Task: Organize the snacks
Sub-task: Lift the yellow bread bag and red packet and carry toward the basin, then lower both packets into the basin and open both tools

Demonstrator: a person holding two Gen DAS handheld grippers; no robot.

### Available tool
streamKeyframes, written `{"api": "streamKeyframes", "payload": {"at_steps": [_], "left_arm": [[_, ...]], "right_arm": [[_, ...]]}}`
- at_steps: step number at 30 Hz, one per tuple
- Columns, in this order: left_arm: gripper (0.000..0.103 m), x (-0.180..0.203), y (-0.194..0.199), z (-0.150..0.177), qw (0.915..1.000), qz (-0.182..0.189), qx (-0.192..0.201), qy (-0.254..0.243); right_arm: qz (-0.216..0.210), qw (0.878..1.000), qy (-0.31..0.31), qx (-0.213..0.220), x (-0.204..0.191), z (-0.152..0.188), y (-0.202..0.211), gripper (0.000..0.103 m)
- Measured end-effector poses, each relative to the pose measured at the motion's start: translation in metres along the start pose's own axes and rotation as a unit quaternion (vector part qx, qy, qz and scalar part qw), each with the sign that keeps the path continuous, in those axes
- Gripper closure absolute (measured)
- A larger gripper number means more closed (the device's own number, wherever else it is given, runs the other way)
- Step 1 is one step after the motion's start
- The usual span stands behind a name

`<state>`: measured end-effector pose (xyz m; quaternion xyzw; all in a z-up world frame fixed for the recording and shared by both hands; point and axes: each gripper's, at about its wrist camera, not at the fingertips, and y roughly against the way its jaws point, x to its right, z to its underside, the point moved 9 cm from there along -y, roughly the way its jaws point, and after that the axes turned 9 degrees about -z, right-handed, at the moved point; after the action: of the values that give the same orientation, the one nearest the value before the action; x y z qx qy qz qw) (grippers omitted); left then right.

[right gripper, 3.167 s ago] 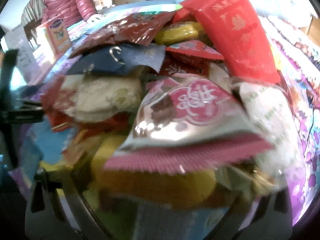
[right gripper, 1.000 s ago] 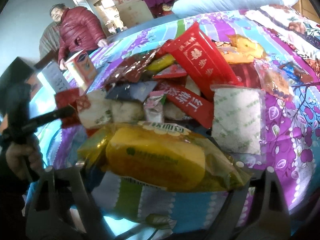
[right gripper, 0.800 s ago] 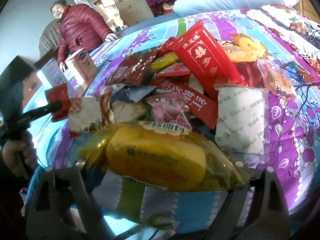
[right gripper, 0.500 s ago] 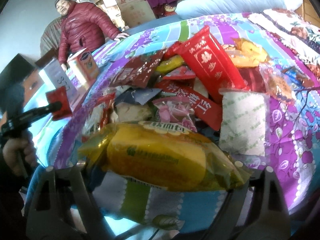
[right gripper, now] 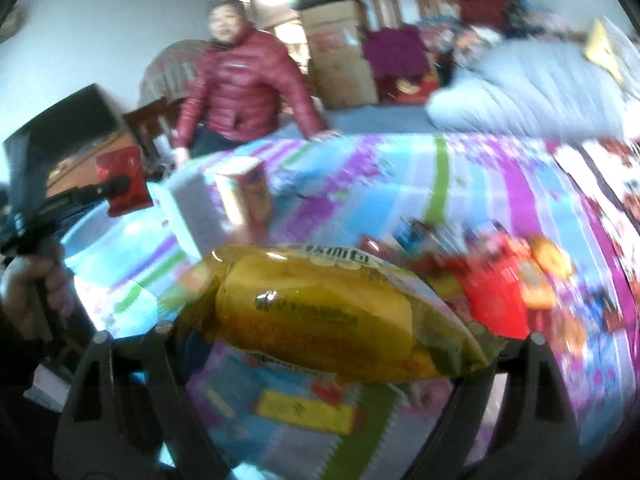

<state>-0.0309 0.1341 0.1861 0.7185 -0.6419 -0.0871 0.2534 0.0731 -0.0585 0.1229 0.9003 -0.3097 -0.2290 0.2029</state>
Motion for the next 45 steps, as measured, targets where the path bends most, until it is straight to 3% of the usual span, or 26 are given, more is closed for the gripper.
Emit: {"api": "streamKeyframes", "payload": {"at_steps": [6,11,20,24,31,45], "left_arm": [[0.086,-0.107,0.044,-0.024,0.9941,-0.08,0.039,0.063],[0.086,-0.193,0.081,-0.028,0.9802,-0.147,0.061,0.117],[0.086,-0.298,0.087,-0.006,0.9591,-0.211,0.035,0.186],[0.086,-0.321,0.079,0.009,0.954,-0.232,0.013,0.189],[0.086,-0.337,0.067,0.024,0.949,-0.255,-0.012,0.185],[0.086,-0.345,0.067,0.036,0.947,-0.259,-0.021,0.189]], "right_arm": [[-0.068,0.996,0.056,0.002,-0.076,-0.053,-0.042,0.016],[-0.13,0.986,0.106,-0.013,-0.155,-0.082,-0.088,0.016],[-0.218,0.96,0.156,-0.077,-0.286,-0.103,-0.19,0.016],[-0.235,0.952,0.16,-0.113,-0.323,-0.099,-0.23,0.016],[-0.234,0.942,0.166,-0.172,-0.353,-0.075,-0.266,0.016],[-0.228,0.936,0.168,-0.208,-0.369,-0.056,-0.289,0.014]]}}
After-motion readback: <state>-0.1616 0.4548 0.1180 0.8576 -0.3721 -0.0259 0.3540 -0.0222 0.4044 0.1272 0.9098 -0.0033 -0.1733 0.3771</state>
